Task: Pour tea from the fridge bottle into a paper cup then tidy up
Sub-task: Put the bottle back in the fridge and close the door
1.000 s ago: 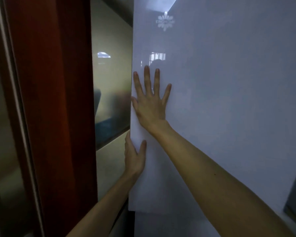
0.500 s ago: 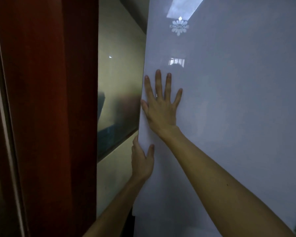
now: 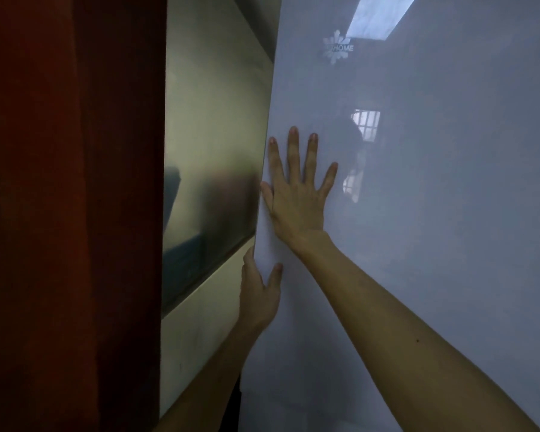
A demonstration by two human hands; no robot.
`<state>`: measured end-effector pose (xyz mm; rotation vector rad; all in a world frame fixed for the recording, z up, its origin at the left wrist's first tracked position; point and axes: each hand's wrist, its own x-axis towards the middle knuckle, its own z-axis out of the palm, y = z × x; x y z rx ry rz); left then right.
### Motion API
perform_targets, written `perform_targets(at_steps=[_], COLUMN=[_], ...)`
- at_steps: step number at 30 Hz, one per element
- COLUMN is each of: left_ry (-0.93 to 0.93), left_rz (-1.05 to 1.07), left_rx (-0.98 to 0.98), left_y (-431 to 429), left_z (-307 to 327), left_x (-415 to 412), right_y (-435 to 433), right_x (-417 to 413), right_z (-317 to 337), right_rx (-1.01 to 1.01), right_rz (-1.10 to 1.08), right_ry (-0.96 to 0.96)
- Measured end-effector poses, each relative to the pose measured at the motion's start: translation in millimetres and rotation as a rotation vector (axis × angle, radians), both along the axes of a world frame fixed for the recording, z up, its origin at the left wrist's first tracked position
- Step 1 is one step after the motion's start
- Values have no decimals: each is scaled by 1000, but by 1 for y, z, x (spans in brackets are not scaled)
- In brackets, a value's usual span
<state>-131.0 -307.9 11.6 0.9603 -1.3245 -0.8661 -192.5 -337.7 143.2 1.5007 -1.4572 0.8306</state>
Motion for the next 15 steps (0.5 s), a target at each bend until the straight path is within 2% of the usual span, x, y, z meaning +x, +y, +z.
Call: perform_targets(at_steps=[15], left_ry=[-36], left_rz=[29], left_rx=[22], left_y=[-27], left_z=[-1], left_x=[-11], right_y=[-28], right_x=[-6], right_z=[-2], right_rx=[-64], right_rz=[-33], right_ry=[-1])
